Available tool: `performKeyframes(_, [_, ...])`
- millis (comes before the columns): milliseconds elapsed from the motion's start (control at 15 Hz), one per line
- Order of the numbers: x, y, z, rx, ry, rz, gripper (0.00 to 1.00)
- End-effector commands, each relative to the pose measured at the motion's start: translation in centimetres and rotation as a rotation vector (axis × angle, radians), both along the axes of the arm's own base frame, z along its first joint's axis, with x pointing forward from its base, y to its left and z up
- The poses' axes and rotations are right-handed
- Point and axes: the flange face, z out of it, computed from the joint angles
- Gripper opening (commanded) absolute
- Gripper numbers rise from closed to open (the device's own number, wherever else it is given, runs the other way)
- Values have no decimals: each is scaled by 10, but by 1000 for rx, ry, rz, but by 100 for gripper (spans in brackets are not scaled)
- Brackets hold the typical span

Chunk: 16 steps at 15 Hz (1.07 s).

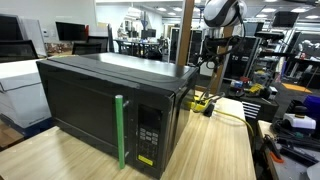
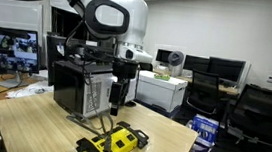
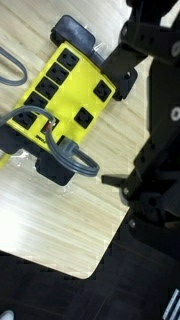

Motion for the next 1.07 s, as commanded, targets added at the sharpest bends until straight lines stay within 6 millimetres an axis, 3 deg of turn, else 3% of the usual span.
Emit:
performKeyframes(0, [-5,-2,7,-47,7,-48,100])
performKeyframes(467, [-13,-6,4,-31,38,-74,100])
performKeyframes(1000, [-26,23,-36,42,72,-59,100])
